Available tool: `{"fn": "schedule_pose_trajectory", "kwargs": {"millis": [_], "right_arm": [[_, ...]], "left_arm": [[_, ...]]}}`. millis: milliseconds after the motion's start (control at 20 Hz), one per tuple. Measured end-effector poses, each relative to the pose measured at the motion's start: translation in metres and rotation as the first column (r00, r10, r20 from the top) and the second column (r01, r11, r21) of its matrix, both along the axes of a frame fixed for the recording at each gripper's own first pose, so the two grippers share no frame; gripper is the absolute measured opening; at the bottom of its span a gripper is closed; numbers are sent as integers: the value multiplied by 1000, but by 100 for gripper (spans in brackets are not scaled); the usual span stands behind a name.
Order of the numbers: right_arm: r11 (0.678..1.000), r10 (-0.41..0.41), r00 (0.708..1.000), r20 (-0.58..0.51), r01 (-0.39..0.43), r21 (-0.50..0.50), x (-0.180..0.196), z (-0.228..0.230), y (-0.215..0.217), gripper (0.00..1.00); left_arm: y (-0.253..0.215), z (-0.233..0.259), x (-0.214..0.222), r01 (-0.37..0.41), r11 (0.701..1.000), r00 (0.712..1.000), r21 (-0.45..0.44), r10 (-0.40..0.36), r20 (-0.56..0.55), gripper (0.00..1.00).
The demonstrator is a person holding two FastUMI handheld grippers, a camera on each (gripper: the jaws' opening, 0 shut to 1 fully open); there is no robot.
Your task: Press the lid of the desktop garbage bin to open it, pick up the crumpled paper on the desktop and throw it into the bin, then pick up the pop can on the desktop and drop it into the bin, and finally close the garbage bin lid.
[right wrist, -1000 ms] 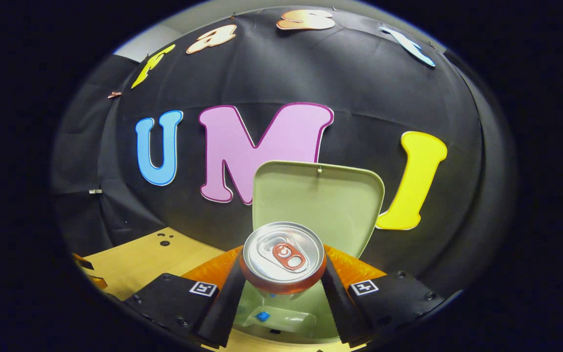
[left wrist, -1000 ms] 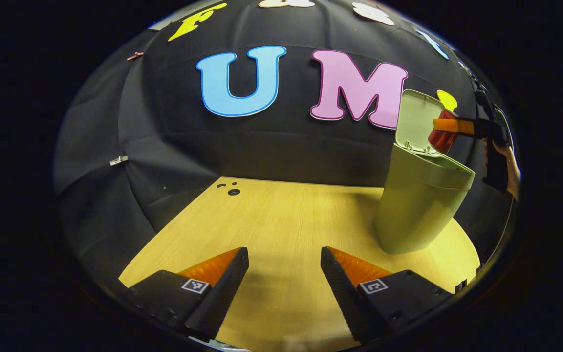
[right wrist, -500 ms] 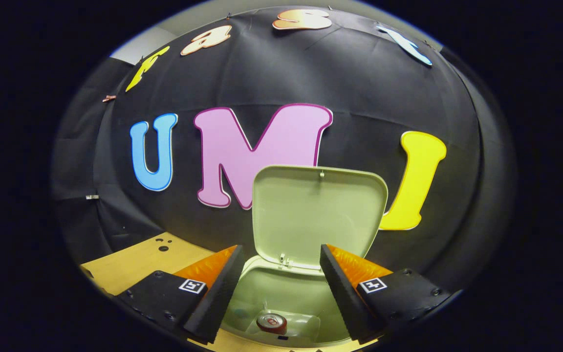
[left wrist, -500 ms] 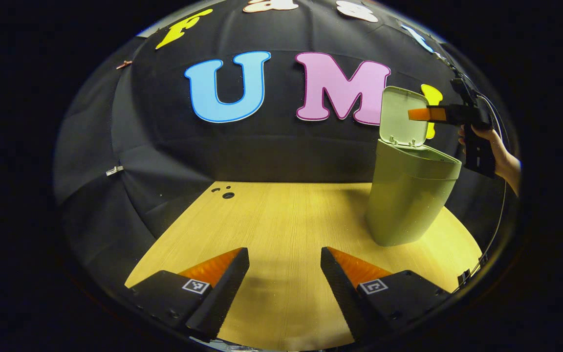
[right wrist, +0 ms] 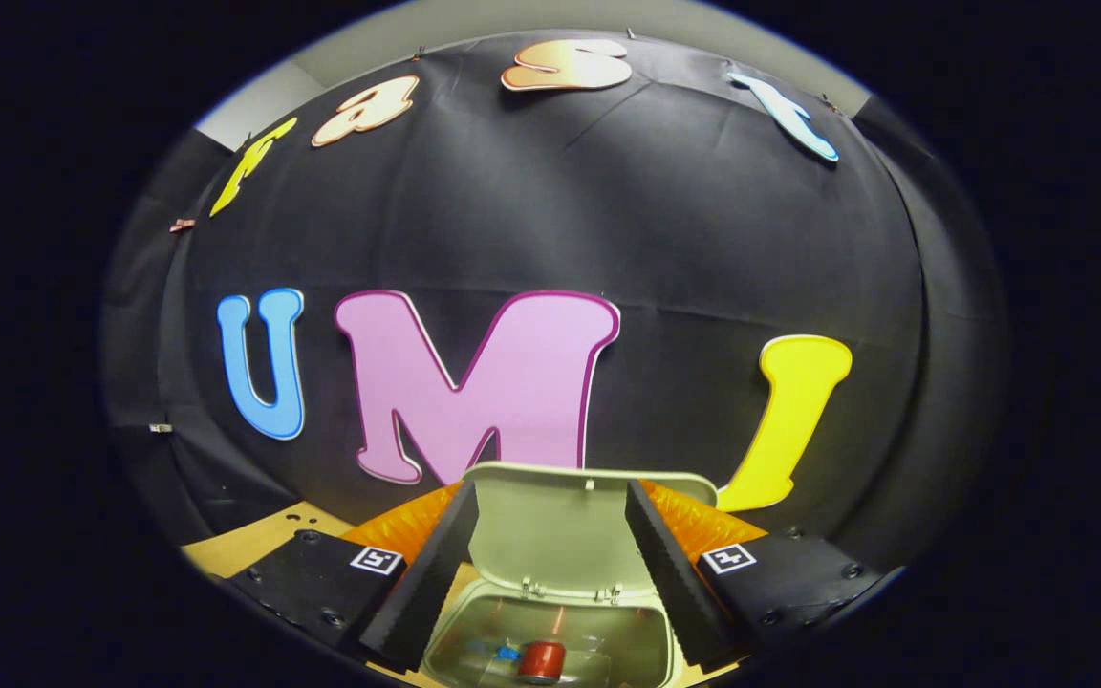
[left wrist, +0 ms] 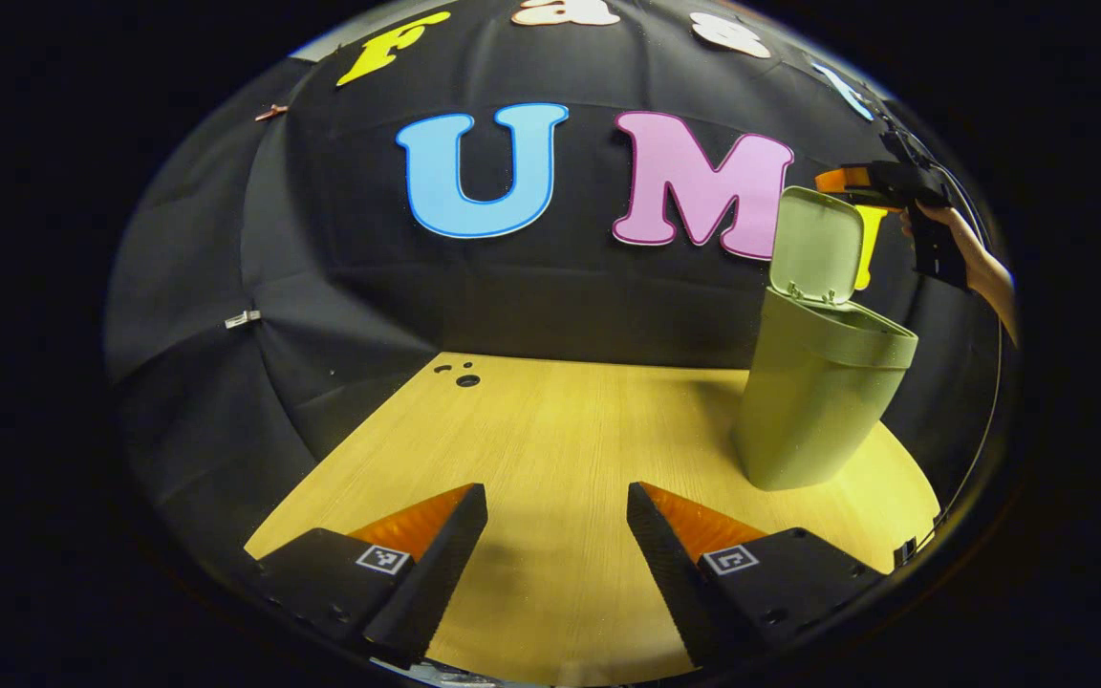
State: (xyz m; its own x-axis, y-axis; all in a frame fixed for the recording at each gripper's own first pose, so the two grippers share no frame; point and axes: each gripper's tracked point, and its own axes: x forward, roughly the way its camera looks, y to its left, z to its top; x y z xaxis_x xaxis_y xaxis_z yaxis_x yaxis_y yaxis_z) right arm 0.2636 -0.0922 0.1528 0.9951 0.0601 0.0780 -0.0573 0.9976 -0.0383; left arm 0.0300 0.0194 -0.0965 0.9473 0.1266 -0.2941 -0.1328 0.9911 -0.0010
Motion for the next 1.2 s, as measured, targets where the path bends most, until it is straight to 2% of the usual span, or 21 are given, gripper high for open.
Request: {"fn": "schedule_pose_trajectory", "kwargs": {"millis": [200, 700, 900, 1200], "right_arm": [[998, -54, 999, 5, 54, -30, 19, 20, -12, 97], [996, -84, 993, -88, 85, 4, 68, 8, -18, 97], [997, -68, 991, -117, 70, 19, 68, 0, -21, 98], [998, -38, 991, -126, 44, 46, 45, -8, -19, 98]], "left_arm": [[25, 2, -1, -75, 997, 997, 18, 75, -10, 96], [36, 26, 1, -125, 991, 991, -52, 127, 37, 96], [29, 39, 1, -123, 989, 990, -87, 128, 57, 96], [8, 47, 13, -82, 995, 994, -56, 86, 68, 96]]}}
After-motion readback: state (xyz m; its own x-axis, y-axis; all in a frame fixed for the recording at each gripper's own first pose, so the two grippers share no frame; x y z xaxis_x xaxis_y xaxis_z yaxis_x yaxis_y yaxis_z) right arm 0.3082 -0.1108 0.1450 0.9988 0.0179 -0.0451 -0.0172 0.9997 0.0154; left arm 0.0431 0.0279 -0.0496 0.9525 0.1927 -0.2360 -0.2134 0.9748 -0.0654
